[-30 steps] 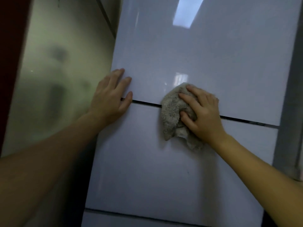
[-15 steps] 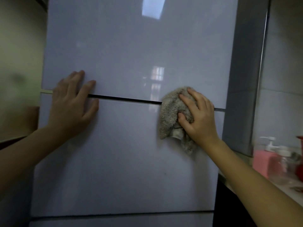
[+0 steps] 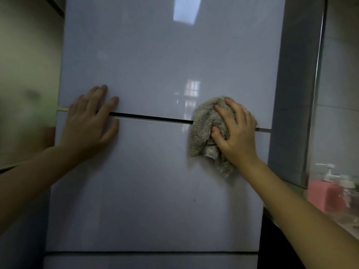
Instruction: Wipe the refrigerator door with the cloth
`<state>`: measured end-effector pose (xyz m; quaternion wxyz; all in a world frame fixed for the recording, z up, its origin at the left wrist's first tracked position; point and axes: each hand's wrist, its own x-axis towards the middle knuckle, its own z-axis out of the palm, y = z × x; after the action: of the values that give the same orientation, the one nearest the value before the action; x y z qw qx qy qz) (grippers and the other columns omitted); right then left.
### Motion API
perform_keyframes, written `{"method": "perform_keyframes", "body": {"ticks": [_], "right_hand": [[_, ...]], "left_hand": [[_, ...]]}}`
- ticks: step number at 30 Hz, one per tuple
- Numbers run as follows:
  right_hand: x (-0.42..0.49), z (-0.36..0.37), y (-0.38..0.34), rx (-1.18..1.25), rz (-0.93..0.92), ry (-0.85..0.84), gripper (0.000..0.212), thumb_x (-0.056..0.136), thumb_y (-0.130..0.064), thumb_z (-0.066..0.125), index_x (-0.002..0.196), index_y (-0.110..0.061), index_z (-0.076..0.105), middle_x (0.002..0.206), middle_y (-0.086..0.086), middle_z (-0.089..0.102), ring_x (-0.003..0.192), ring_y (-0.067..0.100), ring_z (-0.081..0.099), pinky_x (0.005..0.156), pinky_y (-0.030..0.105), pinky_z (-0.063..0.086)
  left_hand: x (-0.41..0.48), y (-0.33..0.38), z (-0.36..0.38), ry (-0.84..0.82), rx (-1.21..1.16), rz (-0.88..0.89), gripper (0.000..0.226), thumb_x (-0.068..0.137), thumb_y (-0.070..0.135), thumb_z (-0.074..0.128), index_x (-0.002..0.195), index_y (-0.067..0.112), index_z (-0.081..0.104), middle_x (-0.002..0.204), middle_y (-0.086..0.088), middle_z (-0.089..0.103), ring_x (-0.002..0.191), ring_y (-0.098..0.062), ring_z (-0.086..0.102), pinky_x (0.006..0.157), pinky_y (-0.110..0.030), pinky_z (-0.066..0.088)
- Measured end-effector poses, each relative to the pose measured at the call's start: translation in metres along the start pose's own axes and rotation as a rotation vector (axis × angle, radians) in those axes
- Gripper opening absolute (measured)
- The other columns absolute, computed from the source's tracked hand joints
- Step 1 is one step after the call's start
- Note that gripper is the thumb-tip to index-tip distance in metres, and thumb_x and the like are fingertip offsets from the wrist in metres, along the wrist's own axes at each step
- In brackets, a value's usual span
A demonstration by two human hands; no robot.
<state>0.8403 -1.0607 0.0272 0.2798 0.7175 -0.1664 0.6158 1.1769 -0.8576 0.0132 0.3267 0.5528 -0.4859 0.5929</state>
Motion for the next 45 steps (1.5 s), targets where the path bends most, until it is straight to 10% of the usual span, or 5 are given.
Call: {"method": "perform_keyframes", "body": {"ticks": [20, 28, 33, 45], "right_hand": [[0.086, 0.074, -0.151, 0.081, -0.657, -0.091, 0.051, 0.089, -0.051, 0.066, 0.131, -0.022, 0.067, 0.144, 0.006, 0.058, 0.127, 0.030, 0.055, 0.105, 0.045, 0.037], [0.100, 0.071, -0.161, 0.059, -0.467, -0.051, 0.053, 0.088, -0.051, 0.065, 0.133, -0.023, 0.064, 0.146, 0.006, 0.054, 0.131, 0.031, 0.051, 0.105, 0.044, 0.034], [0.096, 0.071, -0.159, 0.031, -0.802, -0.142, 0.051, 0.090, -0.050, 0.064, 0.133, -0.021, 0.065, 0.144, 0.009, 0.057, 0.128, 0.031, 0.055, 0.103, 0.045, 0.039], [0.214, 0.089, -0.219, 0.068, -0.263, -0.017, 0.058, 0.090, -0.053, 0.052, 0.140, -0.025, 0.056, 0.150, 0.005, 0.049, 0.138, 0.029, 0.043, 0.112, 0.043, 0.030]], "left_hand": [[-0.064, -0.046, -0.027, -0.146, 0.011, -0.036, 0.057, 0.099, 0.039, 0.041, 0.140, 0.002, 0.053, 0.155, -0.022, 0.043, 0.138, -0.039, 0.047, 0.107, -0.046, 0.042], [-0.076, -0.048, -0.023, -0.127, 0.022, -0.012, 0.054, 0.100, 0.037, 0.042, 0.139, 0.001, 0.054, 0.156, -0.023, 0.043, 0.140, -0.039, 0.047, 0.107, -0.045, 0.042], [-0.084, -0.048, -0.022, -0.096, 0.013, -0.009, 0.054, 0.099, 0.035, 0.045, 0.140, 0.003, 0.055, 0.156, -0.023, 0.042, 0.142, -0.038, 0.044, 0.111, -0.045, 0.039], [-0.086, -0.046, -0.027, -0.125, 0.030, -0.008, 0.055, 0.099, 0.035, 0.044, 0.142, 0.003, 0.054, 0.156, -0.024, 0.042, 0.143, -0.038, 0.044, 0.120, -0.039, 0.026]]}}
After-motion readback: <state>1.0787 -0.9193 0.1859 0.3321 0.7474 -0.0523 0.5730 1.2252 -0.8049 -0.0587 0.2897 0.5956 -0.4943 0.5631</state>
